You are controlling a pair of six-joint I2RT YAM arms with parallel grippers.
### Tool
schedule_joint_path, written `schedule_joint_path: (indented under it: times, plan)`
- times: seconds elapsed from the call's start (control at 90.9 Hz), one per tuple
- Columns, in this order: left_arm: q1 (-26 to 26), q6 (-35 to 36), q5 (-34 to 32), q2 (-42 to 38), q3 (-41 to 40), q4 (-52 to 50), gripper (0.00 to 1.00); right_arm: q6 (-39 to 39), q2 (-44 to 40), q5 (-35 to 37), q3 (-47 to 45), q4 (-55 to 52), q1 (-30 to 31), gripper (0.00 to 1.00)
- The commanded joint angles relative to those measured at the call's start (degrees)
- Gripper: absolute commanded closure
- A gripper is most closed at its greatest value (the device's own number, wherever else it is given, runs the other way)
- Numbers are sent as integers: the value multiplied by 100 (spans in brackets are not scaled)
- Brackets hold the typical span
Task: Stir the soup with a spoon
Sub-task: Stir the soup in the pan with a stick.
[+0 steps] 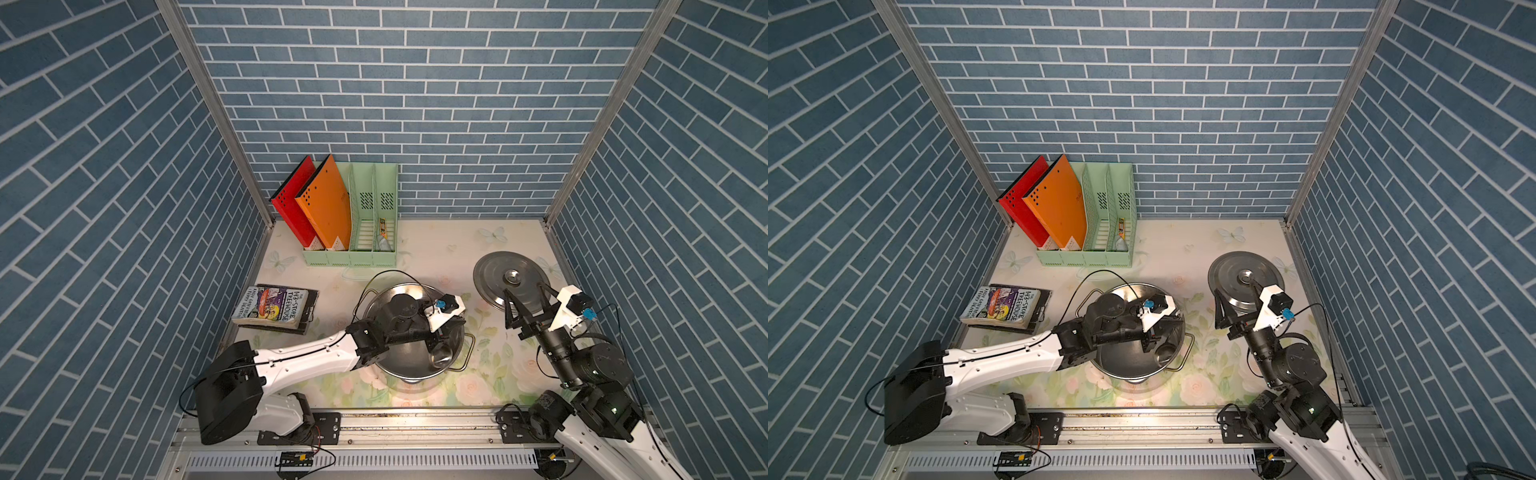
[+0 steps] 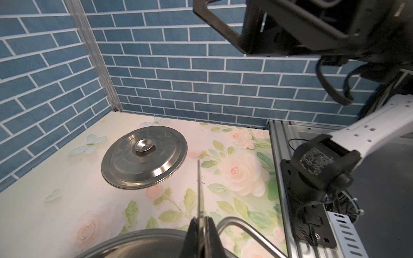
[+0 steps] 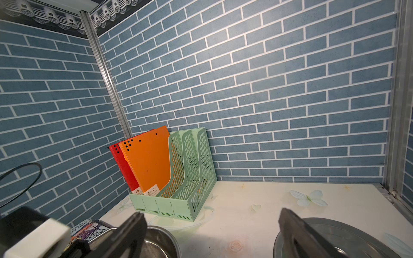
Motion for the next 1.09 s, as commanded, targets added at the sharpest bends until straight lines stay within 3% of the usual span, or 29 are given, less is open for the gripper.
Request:
schedule_joint_path:
  times: [0.0, 0.187, 0.385, 0.528, 0.704, 0.902, 1.078]
  plan:
    - [-184, -242, -164, -492, -326, -514, 100, -141, -33, 62, 61, 132, 11, 3]
    - [-275, -806, -940, -1484, -885, -1275, 100, -126, 133, -30, 22, 342, 15, 3]
    - [-280, -1434, -2333, -2372, -1126, -2290, 100, -124, 334, -135, 38, 518, 14, 3]
    - [-241, -1760, -3548, -2581, -992, -3110, 100, -124, 421, -177, 50, 601, 14, 3]
    - [62, -1868, -4563, -2629, -749, -3475, 100, -133, 417, -187, 69, 581, 19, 3]
    - [593, -1452, -4725, -2126, -552, -2551, 100, -124, 363, -170, 69, 568, 6, 3]
    - [788, -883, -4262, -1211, -296, -1253, 100, -131, 258, -122, 96, 459, 14, 3]
